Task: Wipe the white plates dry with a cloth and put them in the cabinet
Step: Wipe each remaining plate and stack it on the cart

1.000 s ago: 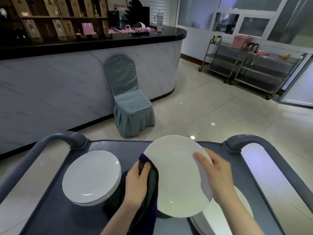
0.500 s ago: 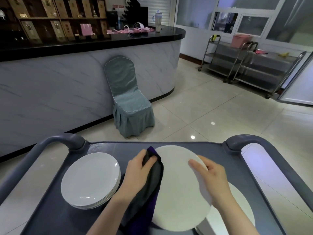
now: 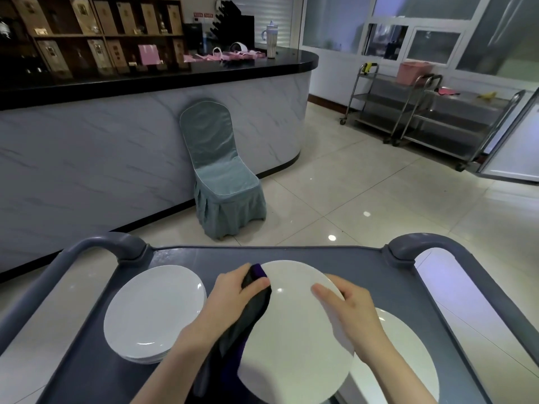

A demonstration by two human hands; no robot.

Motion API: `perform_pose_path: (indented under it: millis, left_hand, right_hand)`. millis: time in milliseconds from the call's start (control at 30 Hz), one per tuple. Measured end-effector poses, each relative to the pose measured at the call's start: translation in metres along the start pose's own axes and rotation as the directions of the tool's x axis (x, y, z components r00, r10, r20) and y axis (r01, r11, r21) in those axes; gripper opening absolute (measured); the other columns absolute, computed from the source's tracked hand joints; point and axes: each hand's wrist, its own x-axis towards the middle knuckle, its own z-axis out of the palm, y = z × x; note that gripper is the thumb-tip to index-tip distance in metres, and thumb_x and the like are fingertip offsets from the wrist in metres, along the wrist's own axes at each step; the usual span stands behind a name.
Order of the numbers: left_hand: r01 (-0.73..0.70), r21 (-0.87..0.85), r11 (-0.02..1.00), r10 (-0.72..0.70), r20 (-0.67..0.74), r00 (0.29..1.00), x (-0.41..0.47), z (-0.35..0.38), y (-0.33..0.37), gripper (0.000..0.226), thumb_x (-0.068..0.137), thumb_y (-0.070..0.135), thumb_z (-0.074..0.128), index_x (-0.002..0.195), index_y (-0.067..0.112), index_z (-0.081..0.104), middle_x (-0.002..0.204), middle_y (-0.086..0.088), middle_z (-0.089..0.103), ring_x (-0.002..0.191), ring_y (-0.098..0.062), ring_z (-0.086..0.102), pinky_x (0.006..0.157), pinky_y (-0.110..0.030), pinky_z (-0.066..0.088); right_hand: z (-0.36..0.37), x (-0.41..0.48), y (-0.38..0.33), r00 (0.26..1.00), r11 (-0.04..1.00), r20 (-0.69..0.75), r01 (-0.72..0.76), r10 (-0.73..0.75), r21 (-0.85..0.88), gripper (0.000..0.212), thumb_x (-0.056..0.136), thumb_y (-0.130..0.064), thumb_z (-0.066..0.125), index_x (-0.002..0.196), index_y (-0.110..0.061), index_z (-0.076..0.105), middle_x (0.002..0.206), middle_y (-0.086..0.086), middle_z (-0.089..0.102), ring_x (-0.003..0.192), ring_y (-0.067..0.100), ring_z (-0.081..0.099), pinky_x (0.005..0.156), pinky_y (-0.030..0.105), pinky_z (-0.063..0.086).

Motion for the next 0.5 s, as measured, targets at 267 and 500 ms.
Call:
perform_pose_path:
  millis: [267,500]
  left_hand:
    - [0.228,-0.647,0.728,-0.467,-0.225,0.855,-0.025,0.046,0.004,0.025,0.095,0.038,0.06,0.093,0.013,0.067,0.094,-0.01,0.073,0.099,-0.035,0.066,0.092,-0.053,0.052]
    - [0.152,-0.437,0.887,-0.328,-0.362,0.873,-0.011,0.007,0.003,0.035,0.092,0.036,0.063,0.074,0.006,0.056,0.062,-0.004,0.055,0.063,-0.015,0.045,0.058,-0.028,0.041]
  right_hand:
    - [0.026,0.011,-0.001,0.872,0.902,-0.481,0.126,0.097,0.412,0.023,0.094,-0.01,0.062,0.075,-0.016,0.073,0.076,-0.005,0.067,0.072,0.013,0.06,0.071,0.028,0.051]
    - [0.015,0.003,0.01,0.919,0.988,-0.39,0.102,-0.05,0.112,0.026,0.092,-0.011,0.068,0.106,-0.032,0.061,0.102,-0.014,0.071,0.095,0.002,0.068,0.072,0.014,0.051]
